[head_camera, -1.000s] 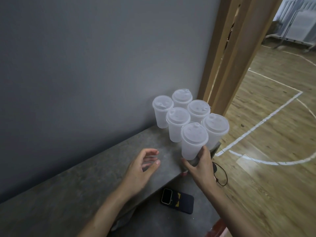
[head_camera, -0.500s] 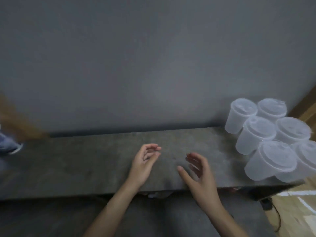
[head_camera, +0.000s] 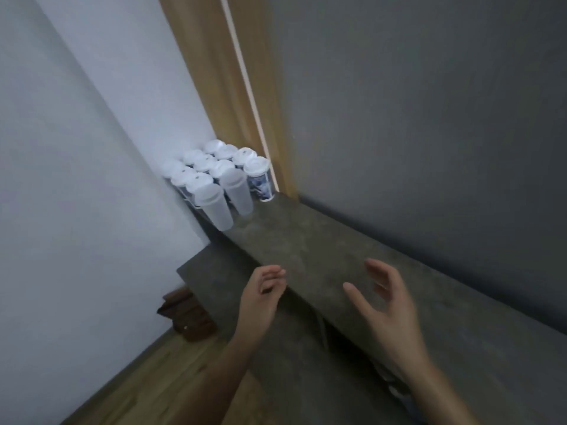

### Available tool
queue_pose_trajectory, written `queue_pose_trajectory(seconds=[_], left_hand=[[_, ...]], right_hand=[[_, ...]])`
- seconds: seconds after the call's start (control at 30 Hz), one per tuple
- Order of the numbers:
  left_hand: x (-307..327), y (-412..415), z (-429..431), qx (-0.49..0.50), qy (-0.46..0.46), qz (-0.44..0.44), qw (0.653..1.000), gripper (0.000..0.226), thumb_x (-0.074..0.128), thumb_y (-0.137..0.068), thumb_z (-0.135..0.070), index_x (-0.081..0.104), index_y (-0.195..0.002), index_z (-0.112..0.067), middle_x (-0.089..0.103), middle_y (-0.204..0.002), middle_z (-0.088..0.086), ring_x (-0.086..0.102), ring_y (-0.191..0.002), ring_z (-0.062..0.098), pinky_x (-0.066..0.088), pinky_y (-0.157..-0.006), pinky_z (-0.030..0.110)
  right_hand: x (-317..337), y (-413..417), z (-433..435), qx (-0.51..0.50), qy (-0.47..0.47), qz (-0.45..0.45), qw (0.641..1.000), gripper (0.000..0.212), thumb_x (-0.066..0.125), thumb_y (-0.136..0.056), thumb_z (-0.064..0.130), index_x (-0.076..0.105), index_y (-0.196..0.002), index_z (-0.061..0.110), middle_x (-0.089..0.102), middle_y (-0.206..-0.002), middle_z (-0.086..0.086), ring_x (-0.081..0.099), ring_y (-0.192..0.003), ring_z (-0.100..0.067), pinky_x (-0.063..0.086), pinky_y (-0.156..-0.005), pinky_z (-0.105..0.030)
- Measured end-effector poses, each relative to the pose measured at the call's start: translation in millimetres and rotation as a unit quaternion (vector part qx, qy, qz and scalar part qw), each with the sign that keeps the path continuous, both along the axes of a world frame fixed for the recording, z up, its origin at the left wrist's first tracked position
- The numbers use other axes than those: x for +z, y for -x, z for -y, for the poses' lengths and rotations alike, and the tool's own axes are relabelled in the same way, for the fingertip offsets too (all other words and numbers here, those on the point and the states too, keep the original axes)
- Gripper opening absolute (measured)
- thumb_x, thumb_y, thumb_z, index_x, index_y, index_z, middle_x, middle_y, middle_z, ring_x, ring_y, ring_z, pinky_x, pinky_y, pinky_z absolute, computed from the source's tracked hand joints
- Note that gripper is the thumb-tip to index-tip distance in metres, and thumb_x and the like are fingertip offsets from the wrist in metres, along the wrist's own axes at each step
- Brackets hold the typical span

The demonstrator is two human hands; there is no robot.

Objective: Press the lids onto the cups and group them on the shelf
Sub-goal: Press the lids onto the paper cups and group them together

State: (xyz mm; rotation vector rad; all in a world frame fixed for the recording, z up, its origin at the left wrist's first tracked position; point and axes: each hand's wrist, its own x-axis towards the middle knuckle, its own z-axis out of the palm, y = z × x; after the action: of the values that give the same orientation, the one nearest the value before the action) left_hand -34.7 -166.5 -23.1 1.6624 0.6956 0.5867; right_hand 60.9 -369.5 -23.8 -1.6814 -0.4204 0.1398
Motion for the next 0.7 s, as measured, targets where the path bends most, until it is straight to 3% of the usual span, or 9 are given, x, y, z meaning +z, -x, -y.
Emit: queue_pose_trajectory(seconds=[0.13,0.23,0.33,0.4,0.5,0.7], left_hand=[[11,15,-33,0.044,-0.087,-0.017,0.995,0.027,0.070,-0.093,-0.008,0.062,-0.113,-0.024,0.067,-0.116,-0.008,0.065,-0.103,0.001,0.052,-0.090,0.020],[16,6,-69,0.084,-0.179,-0.040,0.979,0.032,0.072,-0.093,-0.019,0.058,-0.119,-0.031,0.059,-0.122,-0.013,0.056,-0.113,0.003,0.047,-0.096,0.024],[18,-12,-112,0.108,-0.258,-0.089,0.956,0.044,0.073,-0.091,-0.035,0.053,-0.130,-0.028,0.052,-0.134,-0.008,0.048,-0.123,0.011,0.040,-0.105,0.031],[20,-27,-144,0.115,-0.298,-0.113,0.941,0.058,0.075,-0.090,-0.037,0.049,-0.140,-0.022,0.046,-0.145,-0.001,0.042,-0.133,0.017,0.037,-0.110,0.035],[26,-53,-198,0.123,-0.348,-0.144,0.918,0.075,0.077,-0.087,-0.038,0.042,-0.149,-0.016,0.038,-0.157,0.006,0.033,-0.143,0.028,0.035,-0.118,0.048],[20,-99,-292,0.083,-0.438,-0.253,0.858,0.089,0.072,-0.088,-0.051,0.028,-0.157,-0.016,0.018,-0.168,0.010,0.018,-0.154,0.035,0.026,-0.123,0.050]], right_hand=[[6,0,-36,0.055,0.018,0.021,0.998,0.055,0.083,-0.080,0.038,0.061,-0.129,0.025,0.063,-0.128,0.013,0.056,-0.121,0.007,0.037,-0.096,-0.001],[13,-7,-64,0.085,0.040,0.051,0.994,0.055,0.085,-0.082,0.036,0.060,-0.130,0.027,0.060,-0.126,0.018,0.052,-0.120,0.013,0.036,-0.096,0.000],[21,-20,-97,0.111,0.058,0.074,0.989,0.056,0.084,-0.083,0.038,0.058,-0.133,0.030,0.058,-0.125,0.020,0.051,-0.119,0.014,0.035,-0.096,0.001],[26,-32,-127,0.121,0.077,0.099,0.985,0.055,0.081,-0.086,0.037,0.057,-0.135,0.028,0.058,-0.127,0.015,0.053,-0.119,0.007,0.039,-0.101,-0.006],[39,-54,-182,0.140,0.122,0.149,0.971,0.054,0.077,-0.091,0.036,0.055,-0.138,0.024,0.057,-0.135,0.009,0.054,-0.126,-0.005,0.044,-0.109,-0.027],[53,-108,-317,0.188,0.275,0.302,0.893,0.072,0.072,-0.095,0.032,0.038,-0.156,0.017,0.039,-0.162,-0.001,0.036,-0.149,-0.018,0.029,-0.125,-0.037]])
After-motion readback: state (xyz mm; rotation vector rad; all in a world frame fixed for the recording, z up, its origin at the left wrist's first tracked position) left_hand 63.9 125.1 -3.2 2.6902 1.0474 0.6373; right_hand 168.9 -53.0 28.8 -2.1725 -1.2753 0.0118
